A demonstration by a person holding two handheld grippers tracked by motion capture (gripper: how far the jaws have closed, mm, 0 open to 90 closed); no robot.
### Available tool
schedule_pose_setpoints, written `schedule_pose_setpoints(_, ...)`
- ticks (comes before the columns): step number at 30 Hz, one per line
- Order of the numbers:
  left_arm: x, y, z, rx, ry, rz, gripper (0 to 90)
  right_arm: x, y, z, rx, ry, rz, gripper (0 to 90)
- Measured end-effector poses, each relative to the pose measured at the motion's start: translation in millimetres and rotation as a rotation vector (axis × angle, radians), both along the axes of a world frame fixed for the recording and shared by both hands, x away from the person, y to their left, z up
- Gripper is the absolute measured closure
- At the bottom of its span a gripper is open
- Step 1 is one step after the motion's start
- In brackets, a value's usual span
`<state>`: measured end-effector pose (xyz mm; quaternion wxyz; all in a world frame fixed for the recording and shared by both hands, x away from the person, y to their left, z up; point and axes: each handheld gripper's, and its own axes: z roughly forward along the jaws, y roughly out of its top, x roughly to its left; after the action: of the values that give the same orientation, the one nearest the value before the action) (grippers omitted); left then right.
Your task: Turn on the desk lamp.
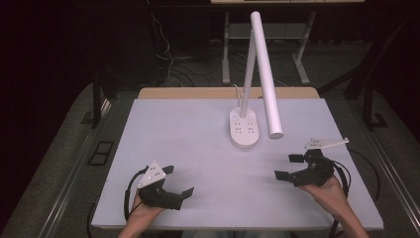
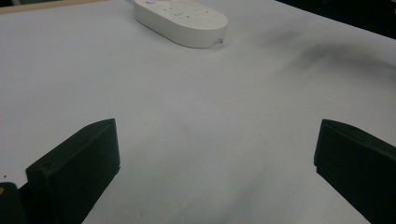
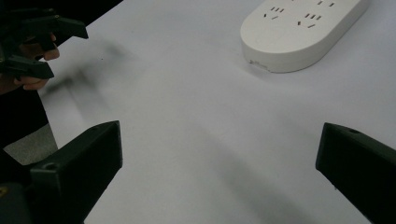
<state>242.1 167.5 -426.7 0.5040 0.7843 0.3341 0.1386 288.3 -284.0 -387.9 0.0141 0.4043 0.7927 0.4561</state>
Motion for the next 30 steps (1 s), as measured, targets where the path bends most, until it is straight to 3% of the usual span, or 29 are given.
schedule_pose_setpoints(30, 1.0, 2.4, 0.2, -0.003, 0.002, 0.012, 0.0, 49.9, 16.6, 17.9, -0.03, -0.002, 0.01, 0.0)
